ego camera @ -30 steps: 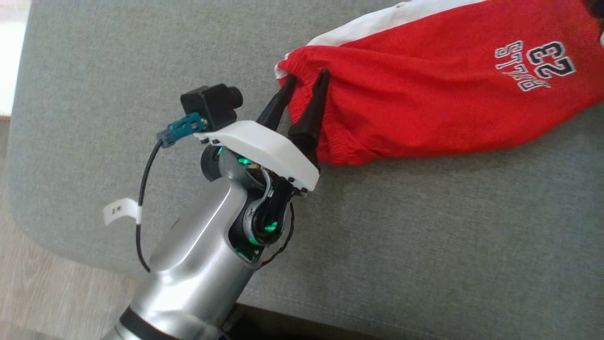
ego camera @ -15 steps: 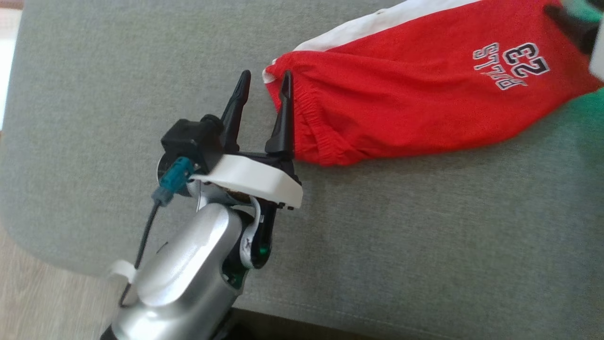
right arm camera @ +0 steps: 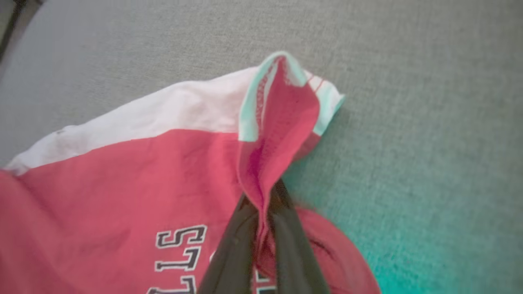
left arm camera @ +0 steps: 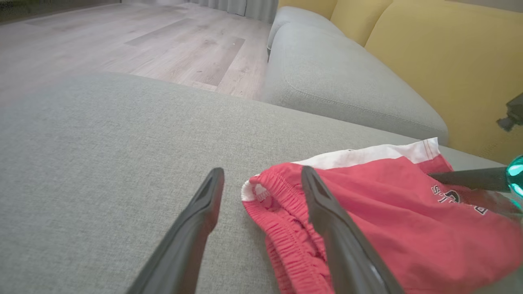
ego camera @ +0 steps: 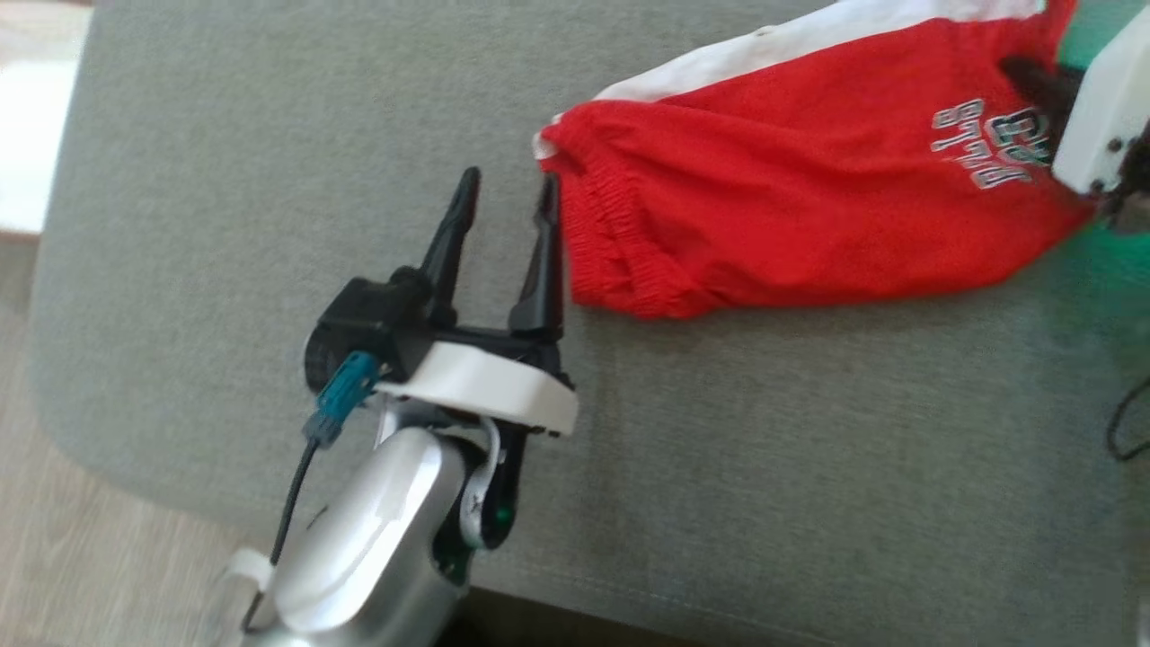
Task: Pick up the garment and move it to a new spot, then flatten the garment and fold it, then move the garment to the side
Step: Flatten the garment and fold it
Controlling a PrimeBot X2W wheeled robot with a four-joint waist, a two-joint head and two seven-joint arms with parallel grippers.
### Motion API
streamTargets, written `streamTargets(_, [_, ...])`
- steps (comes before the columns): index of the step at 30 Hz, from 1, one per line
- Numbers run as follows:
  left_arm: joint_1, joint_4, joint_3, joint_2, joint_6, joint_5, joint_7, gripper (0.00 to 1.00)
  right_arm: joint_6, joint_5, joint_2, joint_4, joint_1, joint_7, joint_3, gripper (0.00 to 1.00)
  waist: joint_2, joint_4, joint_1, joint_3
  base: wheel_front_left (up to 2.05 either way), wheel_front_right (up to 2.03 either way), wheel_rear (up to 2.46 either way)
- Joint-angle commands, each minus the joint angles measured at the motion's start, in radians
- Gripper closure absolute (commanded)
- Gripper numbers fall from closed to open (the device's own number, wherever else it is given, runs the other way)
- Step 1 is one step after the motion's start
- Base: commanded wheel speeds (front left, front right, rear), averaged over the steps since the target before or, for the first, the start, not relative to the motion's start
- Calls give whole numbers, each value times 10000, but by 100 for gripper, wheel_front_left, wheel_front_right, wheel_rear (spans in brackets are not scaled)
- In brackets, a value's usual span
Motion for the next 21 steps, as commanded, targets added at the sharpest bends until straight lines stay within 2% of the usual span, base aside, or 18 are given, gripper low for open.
streamTargets(1, [223, -381, 504, 76, -107, 239, -120, 0, 67, 128, 277, -344, 396, 13, -158, 100, 0, -349, 0, -277, 0, 0, 0])
streamTargets(6, [1249, -469, 1294, 275, -574, 912, -120, 0, 67, 244, 722, -668, 984, -174, -1577, 100, 0, -1182, 0, -1052, 0, 0, 0])
streamTargets(7, [1664, -463, 1531, 326, -767, 1119, -121, 0, 67, 163, 766, -700, 1315, -203, -2315, 100, 0, -1368, 0, -1321, 0, 0, 0])
streamTargets(14, [2737, -407, 2233, 173, -1309, 1408, -121, 0, 67, -478, 734, -596, 1817, -420, -4985, 100, 0, -1526, 0, -1842, 0, 0, 0])
streamTargets(17, [3056, -312, 2391, -5, -1480, 1406, -121, 0, 67, -491, 931, -837, 1755, -221, -5446, 100, 0, -1449, 0, -2077, 0, 0, 0])
streamTargets(21, [3390, -206, 2485, -188, -1636, 1345, -121, 0, 67, -394, 1719, -1731, 1589, 642, -5102, 100, 0, -1403, 0, -2389, 0, 0, 0])
